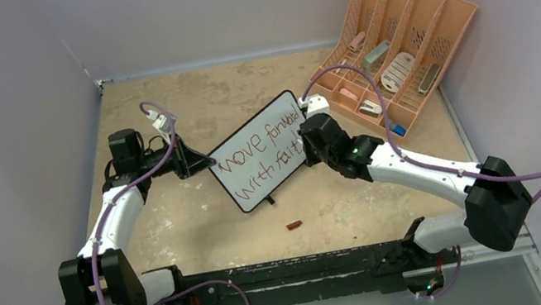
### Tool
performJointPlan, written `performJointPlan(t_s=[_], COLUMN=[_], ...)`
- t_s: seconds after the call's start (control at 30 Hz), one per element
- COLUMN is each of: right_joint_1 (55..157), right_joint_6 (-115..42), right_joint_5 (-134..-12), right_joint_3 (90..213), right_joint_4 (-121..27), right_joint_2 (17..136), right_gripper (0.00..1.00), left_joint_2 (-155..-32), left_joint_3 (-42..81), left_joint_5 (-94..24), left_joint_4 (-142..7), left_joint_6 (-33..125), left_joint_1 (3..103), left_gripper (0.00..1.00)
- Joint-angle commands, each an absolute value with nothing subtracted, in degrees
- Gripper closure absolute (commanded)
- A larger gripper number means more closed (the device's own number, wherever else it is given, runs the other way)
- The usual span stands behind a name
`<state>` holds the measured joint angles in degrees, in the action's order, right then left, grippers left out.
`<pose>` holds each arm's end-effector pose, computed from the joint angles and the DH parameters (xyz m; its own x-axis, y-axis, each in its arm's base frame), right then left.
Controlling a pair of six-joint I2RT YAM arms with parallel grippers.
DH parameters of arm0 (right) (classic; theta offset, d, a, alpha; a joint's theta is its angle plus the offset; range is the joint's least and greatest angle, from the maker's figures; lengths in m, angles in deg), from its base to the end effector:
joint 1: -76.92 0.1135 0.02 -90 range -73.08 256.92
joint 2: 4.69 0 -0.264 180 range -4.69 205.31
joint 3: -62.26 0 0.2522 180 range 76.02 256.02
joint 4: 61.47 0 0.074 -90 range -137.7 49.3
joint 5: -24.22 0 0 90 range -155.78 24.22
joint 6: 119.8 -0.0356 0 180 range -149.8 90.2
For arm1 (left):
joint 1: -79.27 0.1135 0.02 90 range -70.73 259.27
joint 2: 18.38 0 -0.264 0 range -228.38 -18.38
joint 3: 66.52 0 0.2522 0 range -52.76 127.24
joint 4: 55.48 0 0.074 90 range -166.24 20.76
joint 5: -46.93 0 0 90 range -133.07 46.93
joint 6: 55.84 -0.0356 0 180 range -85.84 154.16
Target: Write a sentence on the whiteboard
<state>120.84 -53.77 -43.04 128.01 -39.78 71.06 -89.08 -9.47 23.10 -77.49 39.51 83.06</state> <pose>0.2215 0.1942 0.2695 -0.5094 0.0296 -0.8600 -0.2143 0.9635 0.1601 0.2512 -0.0160 0.2516 -0.6458 -0.0805 -0.7592 0.6575 0.4467 -0.6067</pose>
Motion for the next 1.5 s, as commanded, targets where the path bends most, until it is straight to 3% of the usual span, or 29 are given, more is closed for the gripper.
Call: performJointPlan(t_s=[0.0, 1.47], right_joint_1=[120.6, 120.4], right_joint_6=[-56.1, -54.4], right_joint_5=[-44.0, -42.0], right_joint_3=[126.2, 129.0], right_joint_4=[-38.0, -41.4], right_joint_2=[69.6, 69.9], right_gripper=[1.0, 1.0], left_joint_2=[-88.1, -87.7], left_joint_3=[-8.7, -8.8], left_joint_5=[23.4, 23.1], left_joint_4=[-76.4, -76.5], left_joint_6=[38.4, 38.4], left_joint_1=[83.5, 83.5], left_gripper=[1.0, 1.0])
